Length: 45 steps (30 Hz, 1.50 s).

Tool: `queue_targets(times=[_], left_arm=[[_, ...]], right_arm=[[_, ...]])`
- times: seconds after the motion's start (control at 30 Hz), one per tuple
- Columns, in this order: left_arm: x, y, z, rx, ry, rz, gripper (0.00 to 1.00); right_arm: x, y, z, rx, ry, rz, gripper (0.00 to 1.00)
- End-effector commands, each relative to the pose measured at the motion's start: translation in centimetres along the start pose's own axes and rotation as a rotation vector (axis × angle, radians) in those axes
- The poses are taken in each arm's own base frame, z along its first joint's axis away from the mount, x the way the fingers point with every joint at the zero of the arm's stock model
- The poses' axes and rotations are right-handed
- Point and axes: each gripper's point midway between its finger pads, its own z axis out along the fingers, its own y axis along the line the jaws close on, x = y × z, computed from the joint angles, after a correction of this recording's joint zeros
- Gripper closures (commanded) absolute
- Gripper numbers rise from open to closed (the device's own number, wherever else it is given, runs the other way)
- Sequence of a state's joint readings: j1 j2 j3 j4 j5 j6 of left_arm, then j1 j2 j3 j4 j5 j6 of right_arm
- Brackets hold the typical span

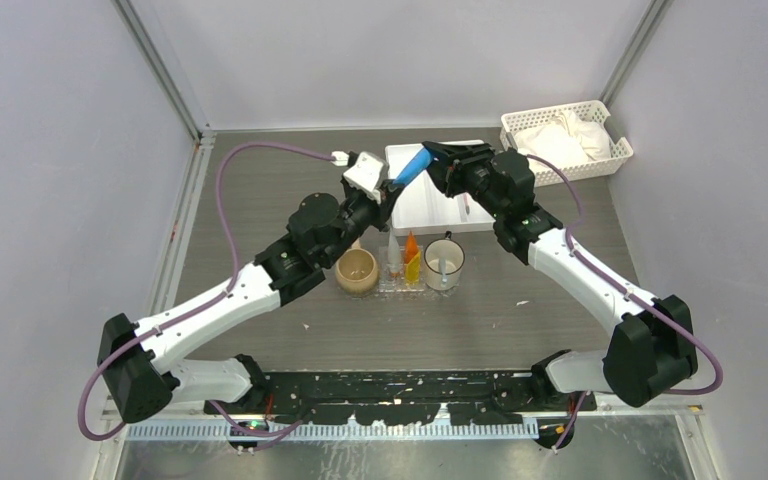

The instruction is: Prepare toiletry sets of a toothbrush and toothpaste on the tray

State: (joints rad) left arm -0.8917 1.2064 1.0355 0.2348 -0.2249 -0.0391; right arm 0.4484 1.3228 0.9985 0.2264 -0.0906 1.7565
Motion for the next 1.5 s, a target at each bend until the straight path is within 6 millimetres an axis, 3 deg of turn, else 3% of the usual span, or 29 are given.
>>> queue_targets(times=[0.0, 0.17, 0.23, 0.3, 0.4, 0.47, 0.53, 0.57, 0.83, 1.0, 1.07, 1.2, 1.3, 1.47], left_arm=[[-2.1, 0.8, 0.3, -0.032, -0.053, -0.027, 0.97], [-2.4, 1.2, 0.6, -0.058, -0.018, -0.023, 0.99], [-2.5, 1.3, 0.6, -0.064, 0.001, -0.015, 0.99], [-2.8, 1.5, 0.4, -0.07, 0.01, -0.011, 0.99], [-3.7, 2.1, 0.0, -0.097, 0.022, 0.0, 0.99], [-4.3, 2.4, -0.4, -0.111, 0.03, 0.01, 0.99], [-4.5, 2.8, -1.0, -0.127, 0.054, 0.022, 0.99], [-5.1, 3.0, -1.1, -0.137, 0.053, 0.025, 0.99], [-7.5, 4.4, -3.0, -0.189, 0.138, 0.053, 0.99], [-8.7, 4.6, -4.7, -0.197, 0.268, 0.041, 0.99], [-8.3, 4.4, -5.1, -0.194, 0.34, 0.032, 0.99], [-6.5, 3.4, -6.1, -0.166, 0.522, -0.001, 0.99], [-4.2, 2.3, -7.1, -0.129, 0.674, -0.022, 0.99], [-1.5, 1.3, -8.9, -0.086, 0.817, -0.032, 0.99]], right_arm=[[1.9, 5.0, -1.6, -0.151, 0.045, -0.002, 0.97], [2.3, 4.8, -1.6, -0.149, 0.063, -0.002, 0.93], [2.4, 4.8, -1.4, -0.15, 0.07, 0.0, 0.79], [2.7, 4.6, -1.3, -0.146, 0.091, -0.003, 0.53], [2.8, 3.9, -0.9, -0.13, 0.104, -0.025, 0.34], [3.1, 3.4, -0.4, -0.115, 0.128, -0.037, 0.26], [3.4, 2.8, 0.0, -0.106, 0.151, -0.038, 0.05], [3.4, 2.4, 0.1, -0.096, 0.159, -0.039, 0.01], [2.3, -0.2, -1.4, 0.025, 0.166, -0.213, 0.01], [-0.7, -0.7, -5.4, 0.258, 0.083, -0.727, 0.0], [-2.7, -0.7, -7.3, 0.364, 0.05, -0.968, 0.0], [-7.0, -0.8, -10.5, 0.496, -0.089, -1.252, 0.0], [-9.1, -2.0, -11.9, 0.545, -0.162, -1.337, 0.0], [-10.0, -4.8, -12.6, 0.609, -0.154, -1.344, 0.0]])
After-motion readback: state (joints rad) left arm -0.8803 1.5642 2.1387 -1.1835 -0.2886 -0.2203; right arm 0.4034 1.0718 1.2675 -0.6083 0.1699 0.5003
